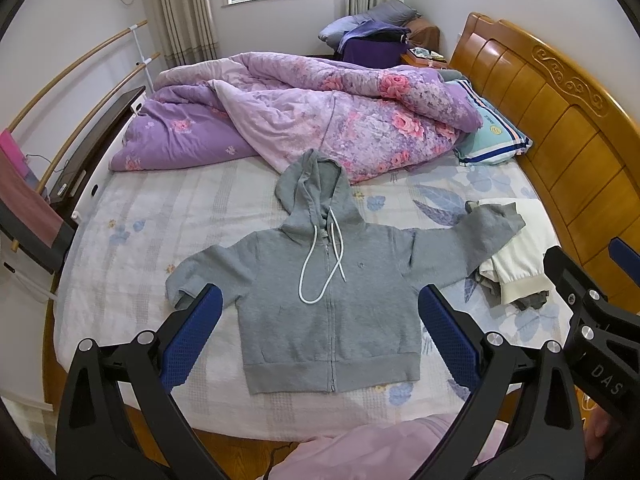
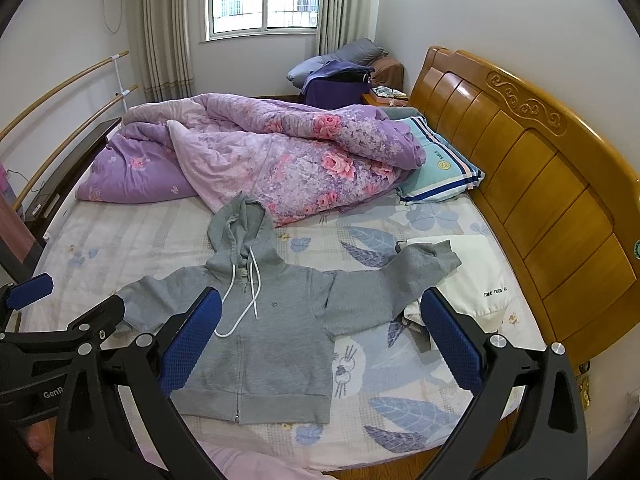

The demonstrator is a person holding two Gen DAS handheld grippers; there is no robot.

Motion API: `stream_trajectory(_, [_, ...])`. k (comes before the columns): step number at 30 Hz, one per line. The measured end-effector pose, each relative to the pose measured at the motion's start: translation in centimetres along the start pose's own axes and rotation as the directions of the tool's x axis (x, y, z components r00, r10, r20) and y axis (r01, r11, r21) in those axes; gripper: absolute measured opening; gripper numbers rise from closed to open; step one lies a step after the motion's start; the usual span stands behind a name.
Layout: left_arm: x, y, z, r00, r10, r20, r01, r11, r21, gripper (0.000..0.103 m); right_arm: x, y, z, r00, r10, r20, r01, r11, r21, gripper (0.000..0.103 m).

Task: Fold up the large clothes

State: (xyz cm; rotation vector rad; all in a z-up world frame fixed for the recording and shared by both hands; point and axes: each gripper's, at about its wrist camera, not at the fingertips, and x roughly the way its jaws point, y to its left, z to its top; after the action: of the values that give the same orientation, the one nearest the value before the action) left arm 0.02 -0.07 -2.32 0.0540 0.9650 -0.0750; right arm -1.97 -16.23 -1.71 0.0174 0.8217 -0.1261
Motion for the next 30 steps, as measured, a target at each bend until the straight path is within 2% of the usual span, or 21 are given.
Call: stream_trajectory(30, [0.34, -0.33, -0.15, 0.999, -0.002, -0.033, 0.002, 1.0, 0.0, 0.098, 0.47, -0.61, -0.24, 0.999, 0.016, -0.03, -0.015, 1.0, 0.005, 0.096])
